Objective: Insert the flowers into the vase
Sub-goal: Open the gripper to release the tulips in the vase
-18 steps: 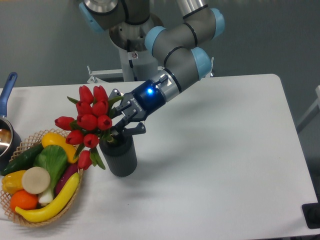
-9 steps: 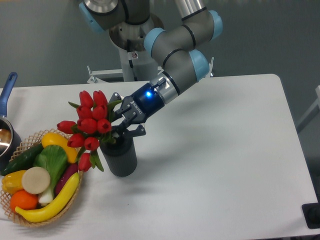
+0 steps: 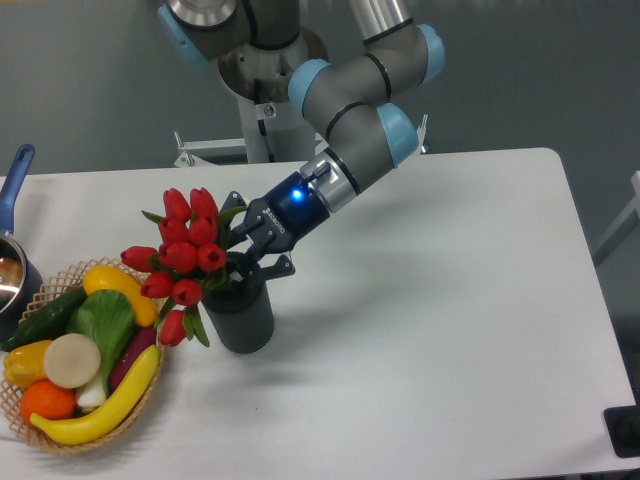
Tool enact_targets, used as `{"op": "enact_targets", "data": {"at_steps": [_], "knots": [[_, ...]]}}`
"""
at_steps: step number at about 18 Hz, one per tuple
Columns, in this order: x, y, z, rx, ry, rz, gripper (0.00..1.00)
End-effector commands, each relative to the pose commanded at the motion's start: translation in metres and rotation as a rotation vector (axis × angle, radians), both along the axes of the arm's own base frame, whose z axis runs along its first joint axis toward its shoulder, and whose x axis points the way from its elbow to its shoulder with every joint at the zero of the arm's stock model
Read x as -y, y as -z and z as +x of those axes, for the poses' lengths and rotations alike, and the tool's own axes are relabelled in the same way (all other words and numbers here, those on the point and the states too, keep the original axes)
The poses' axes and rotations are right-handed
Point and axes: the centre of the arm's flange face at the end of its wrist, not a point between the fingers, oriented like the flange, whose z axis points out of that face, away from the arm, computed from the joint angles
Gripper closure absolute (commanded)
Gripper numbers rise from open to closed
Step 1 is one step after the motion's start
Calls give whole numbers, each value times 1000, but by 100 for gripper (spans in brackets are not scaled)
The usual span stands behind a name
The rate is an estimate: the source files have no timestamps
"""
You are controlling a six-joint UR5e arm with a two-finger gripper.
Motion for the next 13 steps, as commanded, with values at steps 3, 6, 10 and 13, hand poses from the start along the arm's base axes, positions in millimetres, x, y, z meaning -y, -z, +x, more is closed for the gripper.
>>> {"op": "enact_targets", "data": {"at_steps": [3,6,10,13], "knots": [[1,0,-2,-3,-3,0,37],[3,-1,-6,-14,-9,3,17],[6,-1,-10,-37,-11,13,1],[9,0,-12,-72,-16,-15,0]]}}
